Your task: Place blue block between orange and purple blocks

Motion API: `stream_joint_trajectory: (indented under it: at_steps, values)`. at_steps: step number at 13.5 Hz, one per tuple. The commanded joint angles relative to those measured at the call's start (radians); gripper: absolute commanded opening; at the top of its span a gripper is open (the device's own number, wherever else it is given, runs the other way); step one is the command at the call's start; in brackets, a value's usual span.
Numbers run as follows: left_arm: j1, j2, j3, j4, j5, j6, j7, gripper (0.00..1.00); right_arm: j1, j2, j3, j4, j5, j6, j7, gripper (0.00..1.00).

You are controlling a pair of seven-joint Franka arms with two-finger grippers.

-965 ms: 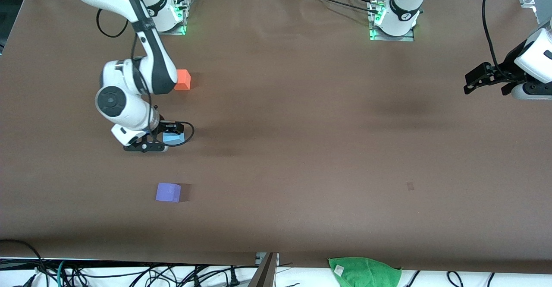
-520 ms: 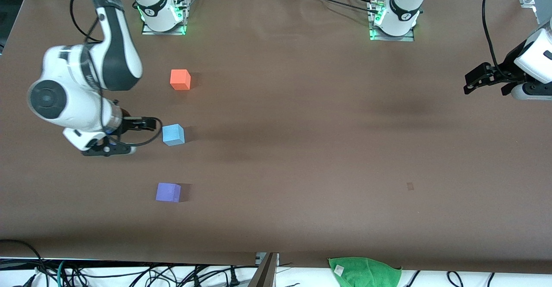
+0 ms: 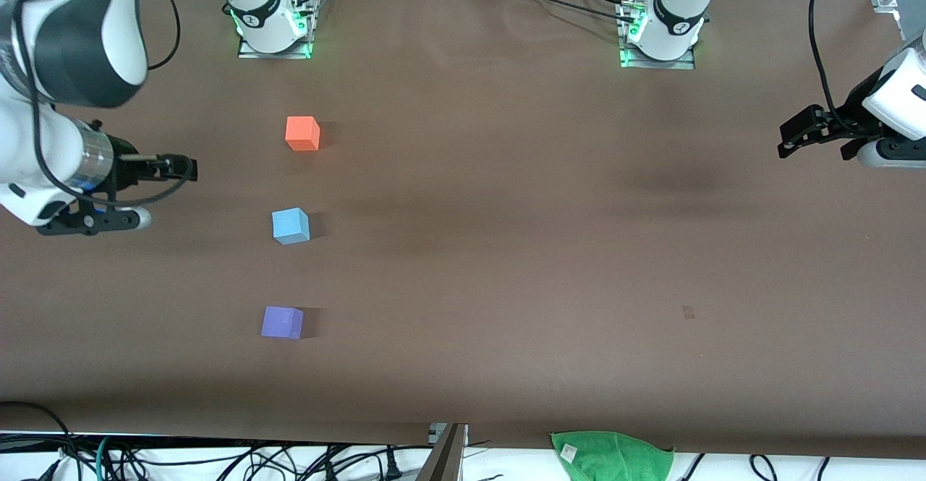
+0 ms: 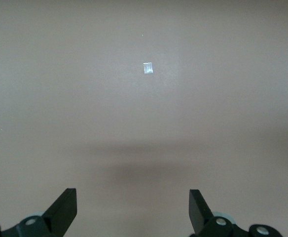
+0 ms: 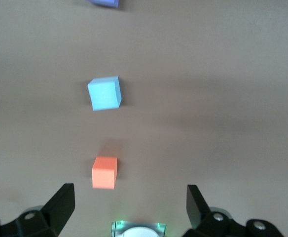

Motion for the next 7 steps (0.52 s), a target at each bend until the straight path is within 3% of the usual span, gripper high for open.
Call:
stream_joint_trajectory:
  at_steps: [1,2,5,6,7]
  values:
    - [0.004,0.012,-0.003,0.028,0.021,-0.017,0.011,1.00,-0.048,-0.058,0.033,0.017,0.015,-0.057,0.009,1.00]
    - [0.004,0.012,-0.003,0.028,0.021,-0.017,0.013,1.00,-0.098,-0.085,0.096,0.001,0.014,-0.054,0.007,1.00]
    - [0.004,0.012,-0.003,0.028,0.021,-0.017,0.013,1.00,-0.345,-0.159,0.401,-0.071,-0.052,-0.030,0.006,1.00]
    - [0.004,0.012,-0.003,0.028,0.021,-0.017,0.013,1.00,-0.399,-0.182,0.479,-0.104,-0.096,-0.002,0.004,1.00]
    - [0.004,0.012,-0.003,0.028,0.021,-0.017,0.011,1.00,-0.429,-0.222,0.513,-0.161,-0.107,0.039,-0.001,1.00]
